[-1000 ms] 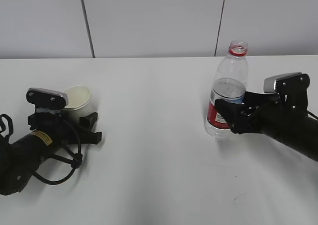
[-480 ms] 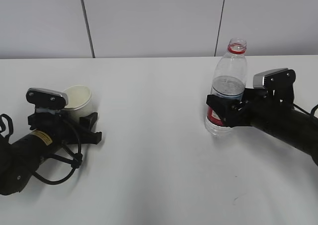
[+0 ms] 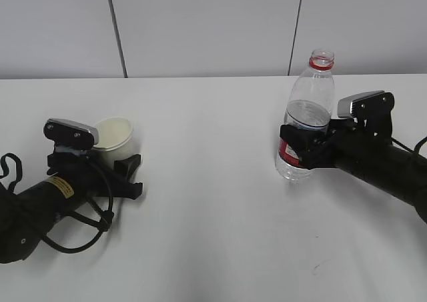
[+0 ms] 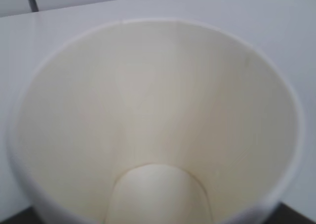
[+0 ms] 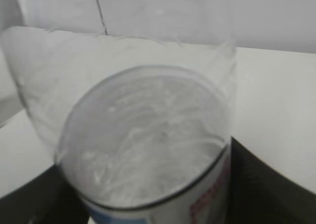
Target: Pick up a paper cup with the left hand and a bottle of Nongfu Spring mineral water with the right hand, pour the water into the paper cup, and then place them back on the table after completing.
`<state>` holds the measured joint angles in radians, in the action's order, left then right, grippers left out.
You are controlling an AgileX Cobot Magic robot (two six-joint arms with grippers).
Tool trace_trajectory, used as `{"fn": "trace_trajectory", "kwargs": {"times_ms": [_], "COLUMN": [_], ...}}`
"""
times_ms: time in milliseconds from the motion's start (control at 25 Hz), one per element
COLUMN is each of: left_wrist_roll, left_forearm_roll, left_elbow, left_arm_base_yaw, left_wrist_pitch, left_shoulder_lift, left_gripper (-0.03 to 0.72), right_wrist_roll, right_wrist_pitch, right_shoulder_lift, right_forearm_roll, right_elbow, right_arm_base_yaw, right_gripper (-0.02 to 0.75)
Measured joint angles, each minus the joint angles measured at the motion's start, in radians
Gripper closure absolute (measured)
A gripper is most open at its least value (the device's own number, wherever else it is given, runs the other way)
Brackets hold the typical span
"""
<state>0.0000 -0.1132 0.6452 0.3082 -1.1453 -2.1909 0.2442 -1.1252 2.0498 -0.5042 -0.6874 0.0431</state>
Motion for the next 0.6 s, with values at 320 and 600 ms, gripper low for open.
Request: {"fn": "trace_trajectory", "kwargs": {"times_ms": [320, 600], "left_wrist_roll": [-0.039, -0.108], "left_forearm_roll": [-0.148, -0.286], "left_elbow": [0.0, 0.0], "left_arm_base_yaw": [0.0, 0.0], "left_wrist_pitch": [0.001, -0.001], "left_shoulder_lift": [0.0, 0.0], "left_gripper": [0.308, 0.308], "right_wrist_roll": [0.0, -0.011], "right_wrist_pitch": [-0.042, -0.06], "right_shoulder_lift": [0.031, 0.041], "right_forearm_roll": [0.013, -0.005], "right_elbow": [-0.001, -0.002], "right_arm_base_yaw": [0.0, 0.0], "right_gripper": [0.301, 0.305]}}
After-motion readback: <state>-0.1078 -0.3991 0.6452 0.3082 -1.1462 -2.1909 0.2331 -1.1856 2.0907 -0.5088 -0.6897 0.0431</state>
